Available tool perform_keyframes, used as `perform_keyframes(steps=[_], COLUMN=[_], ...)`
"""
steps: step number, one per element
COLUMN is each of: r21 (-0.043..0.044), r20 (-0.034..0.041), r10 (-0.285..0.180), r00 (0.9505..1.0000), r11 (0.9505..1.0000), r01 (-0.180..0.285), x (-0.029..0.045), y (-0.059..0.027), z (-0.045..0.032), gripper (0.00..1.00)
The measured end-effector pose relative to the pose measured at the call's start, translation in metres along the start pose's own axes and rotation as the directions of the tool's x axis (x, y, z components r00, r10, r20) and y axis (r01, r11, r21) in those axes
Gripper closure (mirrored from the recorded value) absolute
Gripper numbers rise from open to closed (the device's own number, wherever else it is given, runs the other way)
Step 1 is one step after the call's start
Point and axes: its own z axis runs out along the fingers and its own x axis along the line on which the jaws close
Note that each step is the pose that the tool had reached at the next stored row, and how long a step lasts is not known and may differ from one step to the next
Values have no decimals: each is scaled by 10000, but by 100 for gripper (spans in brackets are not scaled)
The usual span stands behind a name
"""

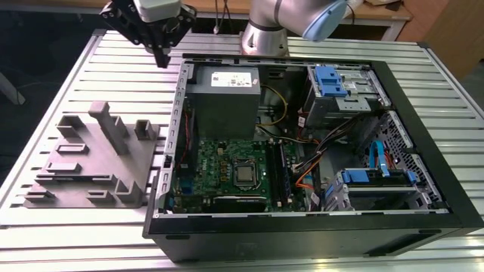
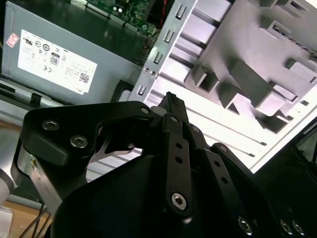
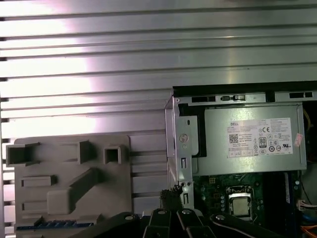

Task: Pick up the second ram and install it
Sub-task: 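Reach for the second ram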

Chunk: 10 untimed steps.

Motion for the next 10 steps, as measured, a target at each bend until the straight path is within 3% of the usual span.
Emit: perform_keyframes(steps=[10], r21=[-1], r20=[1], r10=[0], r00=[10000], r11=[10000], r01=[0], x=[244], y=[-18], z=[-2], gripper=[93])
